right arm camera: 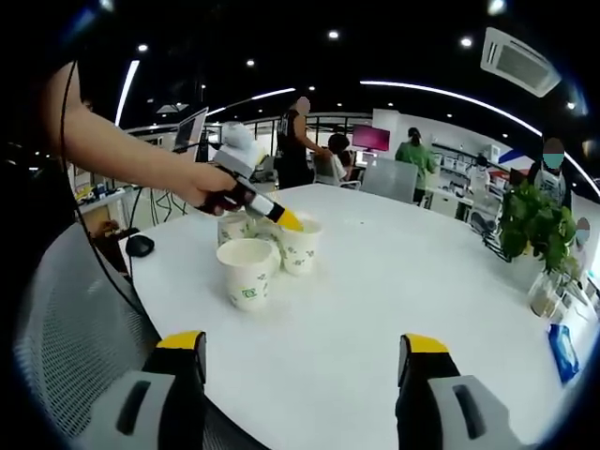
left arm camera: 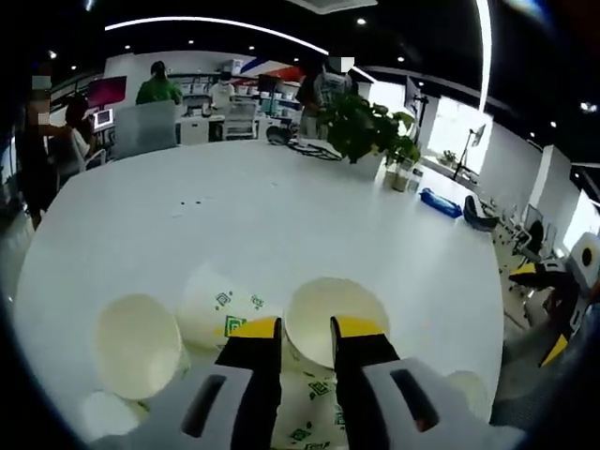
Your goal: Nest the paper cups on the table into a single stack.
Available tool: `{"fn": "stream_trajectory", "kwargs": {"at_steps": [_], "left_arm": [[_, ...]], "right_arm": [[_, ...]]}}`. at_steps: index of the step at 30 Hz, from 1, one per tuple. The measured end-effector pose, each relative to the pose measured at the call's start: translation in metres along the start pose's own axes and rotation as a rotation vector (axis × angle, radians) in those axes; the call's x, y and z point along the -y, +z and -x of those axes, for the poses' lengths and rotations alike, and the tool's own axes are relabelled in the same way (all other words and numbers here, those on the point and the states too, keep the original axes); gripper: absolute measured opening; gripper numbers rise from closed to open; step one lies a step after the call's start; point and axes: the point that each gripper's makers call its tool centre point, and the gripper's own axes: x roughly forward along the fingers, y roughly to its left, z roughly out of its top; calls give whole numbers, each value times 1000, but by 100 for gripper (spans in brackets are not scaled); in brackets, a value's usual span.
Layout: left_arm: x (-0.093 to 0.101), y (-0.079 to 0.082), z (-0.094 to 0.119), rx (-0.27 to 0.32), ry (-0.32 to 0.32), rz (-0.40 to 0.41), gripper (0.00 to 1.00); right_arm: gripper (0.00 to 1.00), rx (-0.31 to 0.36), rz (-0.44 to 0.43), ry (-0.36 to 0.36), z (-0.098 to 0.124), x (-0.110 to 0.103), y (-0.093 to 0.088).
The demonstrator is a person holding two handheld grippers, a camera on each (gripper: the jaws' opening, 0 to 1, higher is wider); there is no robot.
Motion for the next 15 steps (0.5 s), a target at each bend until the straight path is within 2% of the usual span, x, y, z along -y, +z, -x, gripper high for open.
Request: {"fn": "stream_trajectory", "kwargs": {"at_steps": [6, 11, 15], "left_arm": [[-2, 2, -7, -1, 10, 18, 12], [-5, 6, -6, 12, 29, 30, 1], [-1, 7, -7, 18, 38, 21, 1]], "right_arm": [[85, -3, 2, -3, 0, 1, -1], [84, -6, 3, 1, 0, 0, -2], [84, -9, 3, 1, 0, 0, -2]]}}
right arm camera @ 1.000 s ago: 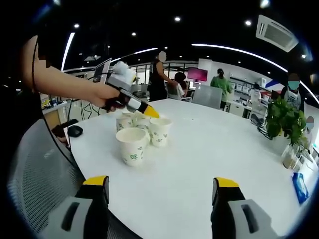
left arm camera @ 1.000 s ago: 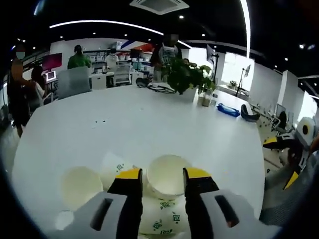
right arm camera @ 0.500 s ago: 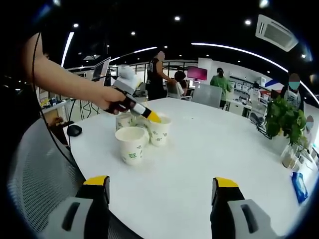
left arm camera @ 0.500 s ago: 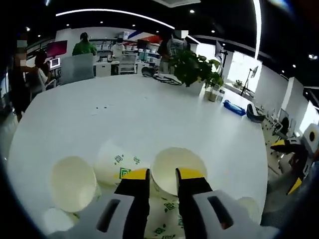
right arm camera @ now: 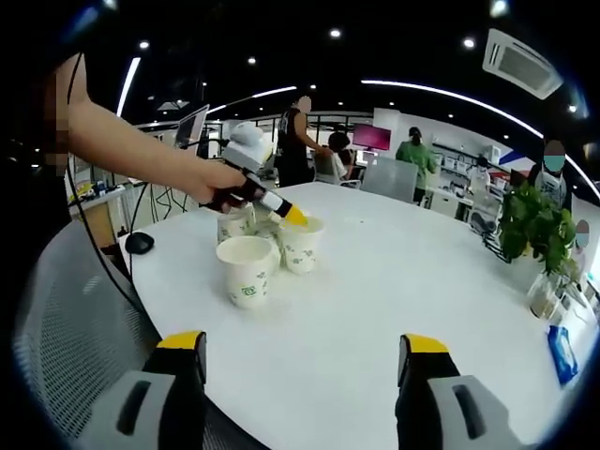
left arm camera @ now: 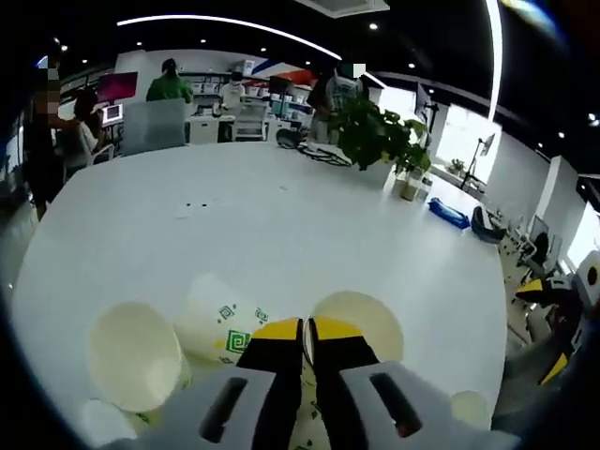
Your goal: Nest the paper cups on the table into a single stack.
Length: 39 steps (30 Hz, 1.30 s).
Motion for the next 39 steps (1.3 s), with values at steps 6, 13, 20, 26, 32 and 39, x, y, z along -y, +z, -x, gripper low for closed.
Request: {"fn": "stream_trajectory", "kwargs": {"at_steps": [6, 13, 20, 26, 32, 39], "left_arm": [[2, 1, 2, 20, -11, 25, 0], [6, 12, 12, 63, -10, 41, 0], [12, 32, 26, 123, -7, 41, 0], [17, 40, 45, 147, -4, 48, 0], [27, 50, 60, 161, -18, 31, 0], [41, 56, 77, 171, -65, 15, 0]], "right_arm": [[84, -1, 1, 3, 0, -1, 0], [86, 18, -2, 9, 1, -3, 4], [91, 41, -7, 8, 1, -1, 7], [94, 54, -13, 12, 1, -2, 9], [98, 62, -17, 11, 1, -2, 11], [100, 71, -18, 11, 1, -1, 12]]}}
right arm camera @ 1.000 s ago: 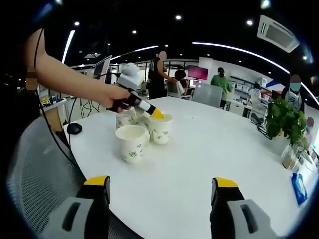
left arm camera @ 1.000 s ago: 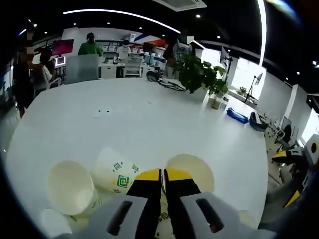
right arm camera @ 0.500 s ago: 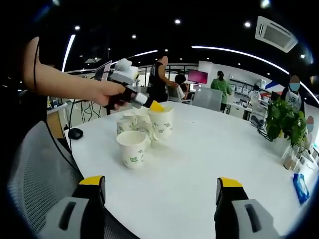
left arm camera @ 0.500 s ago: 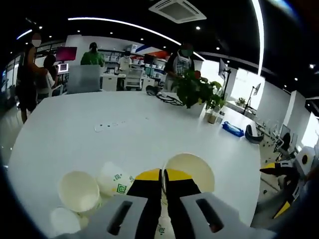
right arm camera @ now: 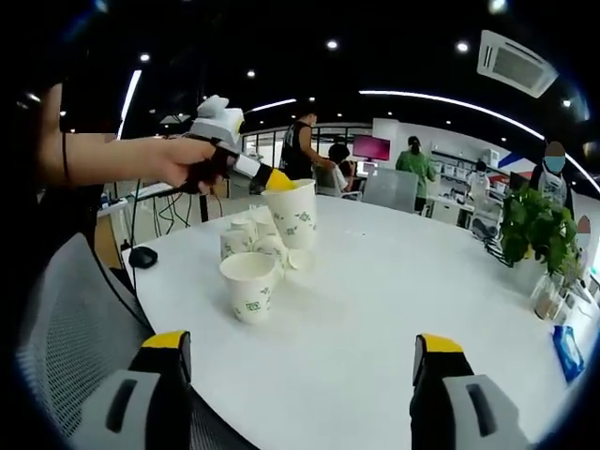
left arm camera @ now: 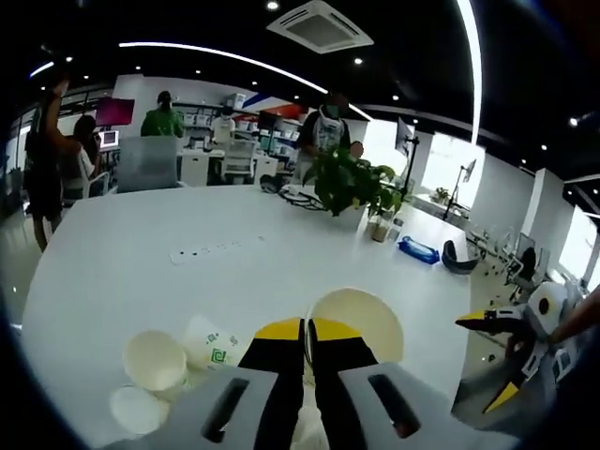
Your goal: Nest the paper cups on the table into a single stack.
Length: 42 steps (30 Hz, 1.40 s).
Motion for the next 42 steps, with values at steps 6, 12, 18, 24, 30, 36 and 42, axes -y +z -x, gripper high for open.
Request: {"fn": "stream_trajectory", "kwargs": {"at_steps": [6, 12, 18, 24, 30, 36, 42], "left_arm": [[12, -1, 11, 0, -39, -17, 0], [21, -9, 22, -20, -62, -28, 0], [25, -16, 30, -42, -69, -22, 0], [32, -25, 36, -68, -82, -26, 0], [33, -30, 41, -80, -87, -34, 0], [36, -34, 44, -90, -91, -33, 0], [38, -44, 43, -121, -89, -50, 0]], "right_arm": [[100, 4, -1, 2, 0, 0, 1], [99, -5, 0, 2, 0, -1, -1], [97, -9, 2, -2, 0, 0, -1], [96, -11, 6, -1, 0, 0, -2], [95, -18, 8, 2, -1, -1, -3], [94, -23, 9, 2, -1, -1, -4], [93, -31, 11, 3, -1, 0, -6]]}}
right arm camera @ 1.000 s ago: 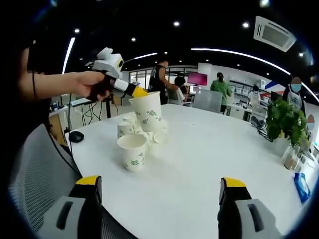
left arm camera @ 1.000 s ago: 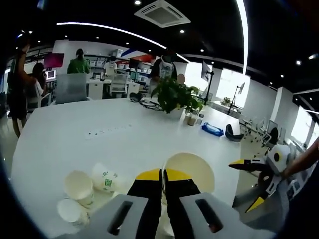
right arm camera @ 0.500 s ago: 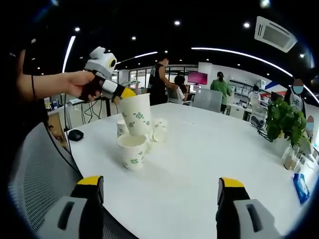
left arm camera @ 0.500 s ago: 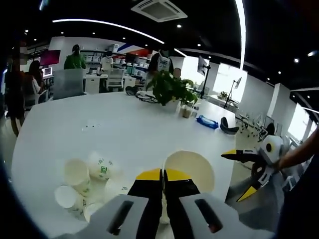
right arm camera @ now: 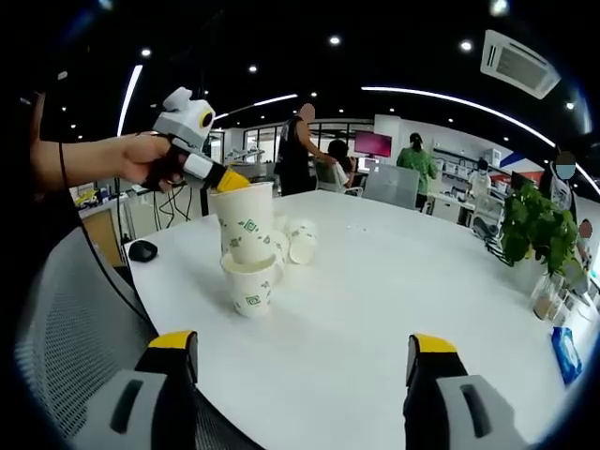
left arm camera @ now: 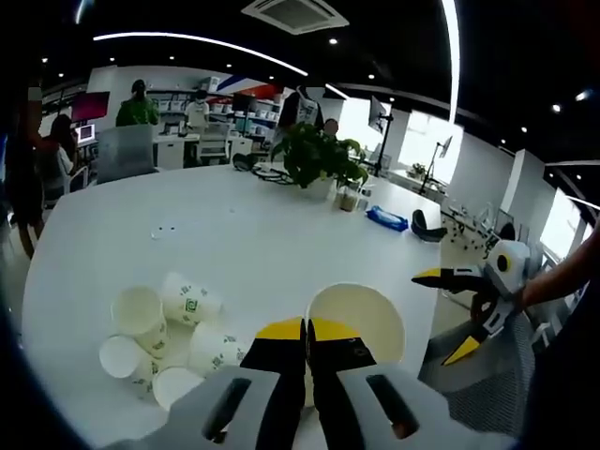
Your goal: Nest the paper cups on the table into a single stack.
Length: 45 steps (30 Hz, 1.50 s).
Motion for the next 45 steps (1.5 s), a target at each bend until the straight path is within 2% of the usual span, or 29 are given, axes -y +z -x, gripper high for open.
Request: {"fn": "stream_trajectory", "kwargs": {"at_steps": [16, 33, 36, 37, 39, 42, 45], "left_arm": [[4, -31, -13, -86, 8, -29, 0], [-11, -56, -33, -169, 44, -89, 0], [-9, -55, -33, -181, 49, -101, 1], [-12, -54, -33, -169, 51, -112, 1], [-14, -60, -34, -209, 56, -113, 4], [-17, -59, -35, -210, 63, -150, 6], [-19, -57, -35, -203, 63, -152, 7]], "right_arm": [[90, -15, 4, 6, 0, -2, -2], [89, -18, 2, -4, 0, 0, -3], [89, -19, 0, -8, 1, 1, -4], [89, -18, -1, -11, 1, 2, -4], [89, -21, 0, -12, 1, 2, -4], [89, -20, 0, -12, 0, 2, -4], [89, -22, 2, -12, 0, 1, -4]]}}
